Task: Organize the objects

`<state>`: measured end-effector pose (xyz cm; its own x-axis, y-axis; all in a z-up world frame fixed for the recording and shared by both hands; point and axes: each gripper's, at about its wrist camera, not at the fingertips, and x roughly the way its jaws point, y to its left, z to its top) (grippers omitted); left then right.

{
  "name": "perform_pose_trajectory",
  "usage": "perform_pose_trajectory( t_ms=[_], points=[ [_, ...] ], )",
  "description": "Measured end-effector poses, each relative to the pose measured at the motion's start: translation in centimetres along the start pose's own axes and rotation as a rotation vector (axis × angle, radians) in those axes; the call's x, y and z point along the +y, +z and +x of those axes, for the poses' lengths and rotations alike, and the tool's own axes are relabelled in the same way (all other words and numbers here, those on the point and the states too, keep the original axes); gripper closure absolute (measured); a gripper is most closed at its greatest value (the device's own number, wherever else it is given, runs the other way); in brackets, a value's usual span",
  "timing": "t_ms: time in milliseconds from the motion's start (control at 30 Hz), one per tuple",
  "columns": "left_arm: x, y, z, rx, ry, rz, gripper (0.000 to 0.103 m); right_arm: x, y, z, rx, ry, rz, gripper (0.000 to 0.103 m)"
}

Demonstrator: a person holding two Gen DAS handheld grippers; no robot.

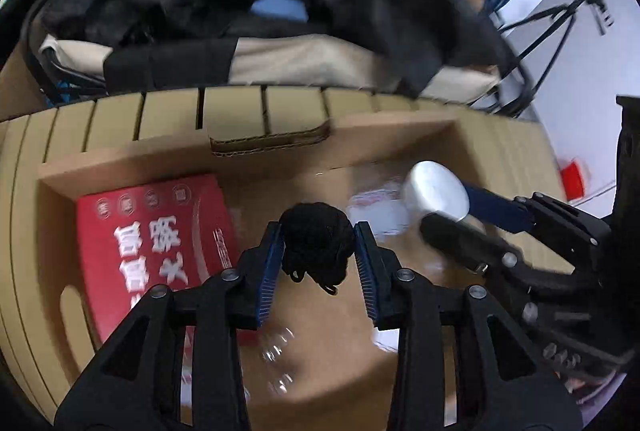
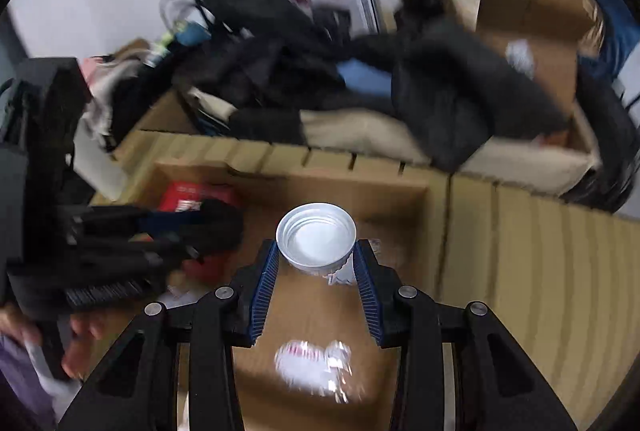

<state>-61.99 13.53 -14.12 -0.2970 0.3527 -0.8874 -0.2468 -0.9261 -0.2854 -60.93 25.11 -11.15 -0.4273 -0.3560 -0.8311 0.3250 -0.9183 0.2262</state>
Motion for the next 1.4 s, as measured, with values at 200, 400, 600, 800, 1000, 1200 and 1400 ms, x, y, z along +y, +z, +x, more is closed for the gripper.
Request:
perform_pose_trajectory(
  t_ms=[200, 400, 600, 800, 1000, 1200, 1400],
  points=[
    [2.3, 0.0, -1.2, -0.032, 0.042, -0.028, 0.044, -0.6, 0.7, 2.7, 0.018, 0.004, 0.02, 0.035],
    [1.7, -1.0, -9.1, -0.128, 0.053, -0.029, 0.031, 0.3, 1.1, -2.4, -0.028, -0.013, 0.015, 0.02],
    [0.6, -6.8, -21.9, -0.266, 0.207, 0.055, 0.01, 3.1, -2.1, -14.4, -0.061, -0.124, -0.135, 0.019],
    [0.7, -15.5, -32.8, -0.37, 0.218, 0.044, 0.0, 3.2, -8.5, -22.8, -0.062, -0.249, -0.152, 0.019],
    [-1.4, -21.9, -37.3, -0.456, 0.249, 0.081, 0.0, 4.3, -13.4, -28.3, -0.103, -0.224, -0.084, 0.019],
    [-3.7, -30.8, -38.8, -0.537, 0.273, 0.128, 0.0, 7.7, -20.1, -32.2, -0.209, -0.27, -0.088, 0.019],
    [-5.3, -42.9, -37.1, -0.56, 0.259, 0.14, 0.0, 11.2, -33.0, -34.0, -0.294, -0.242, -0.047, 0.019]
  ],
)
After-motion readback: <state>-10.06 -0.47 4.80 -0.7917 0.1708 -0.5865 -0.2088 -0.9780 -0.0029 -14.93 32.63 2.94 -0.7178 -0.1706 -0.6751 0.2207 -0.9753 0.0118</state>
